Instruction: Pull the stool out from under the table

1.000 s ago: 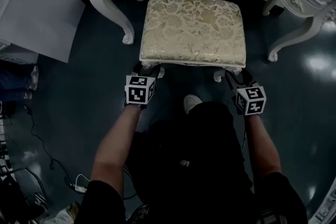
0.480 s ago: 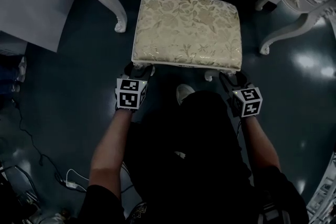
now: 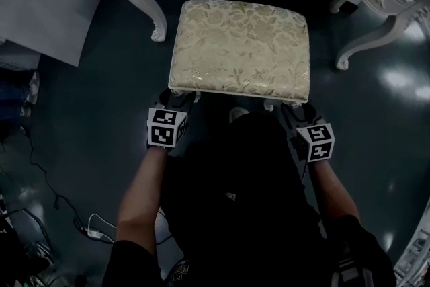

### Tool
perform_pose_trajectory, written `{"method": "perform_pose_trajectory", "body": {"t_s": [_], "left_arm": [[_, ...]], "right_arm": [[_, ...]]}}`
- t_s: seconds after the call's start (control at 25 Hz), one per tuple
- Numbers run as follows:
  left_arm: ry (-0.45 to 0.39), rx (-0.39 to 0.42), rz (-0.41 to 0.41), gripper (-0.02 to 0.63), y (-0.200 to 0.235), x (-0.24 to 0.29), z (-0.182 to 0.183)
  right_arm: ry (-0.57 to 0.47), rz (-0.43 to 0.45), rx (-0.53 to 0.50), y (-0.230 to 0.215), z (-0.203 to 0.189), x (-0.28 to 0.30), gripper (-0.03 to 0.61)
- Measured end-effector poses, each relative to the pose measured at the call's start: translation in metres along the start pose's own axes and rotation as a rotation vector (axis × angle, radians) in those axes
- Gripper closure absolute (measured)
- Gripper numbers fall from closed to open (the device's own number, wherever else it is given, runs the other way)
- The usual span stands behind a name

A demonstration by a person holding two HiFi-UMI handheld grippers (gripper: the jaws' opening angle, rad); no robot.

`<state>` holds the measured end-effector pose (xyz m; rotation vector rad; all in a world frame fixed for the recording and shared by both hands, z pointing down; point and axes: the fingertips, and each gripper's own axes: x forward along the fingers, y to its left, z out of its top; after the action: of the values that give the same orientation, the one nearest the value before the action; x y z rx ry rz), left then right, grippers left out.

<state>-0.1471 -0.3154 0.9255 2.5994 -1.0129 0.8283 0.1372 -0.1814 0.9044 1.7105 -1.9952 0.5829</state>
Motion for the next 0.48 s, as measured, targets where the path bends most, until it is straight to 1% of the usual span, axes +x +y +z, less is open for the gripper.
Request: {"method": "perform_pose_trajectory", "body": {"t_s": [0.48], "left_arm": [[-0.039, 0.007, 0.0, 0.342, 0.0034, -0.0014, 0.0024]], "right_arm": [[0.018, -0.017, -0.001, 0.0026, 0.0011, -0.0002, 0.313]]}}
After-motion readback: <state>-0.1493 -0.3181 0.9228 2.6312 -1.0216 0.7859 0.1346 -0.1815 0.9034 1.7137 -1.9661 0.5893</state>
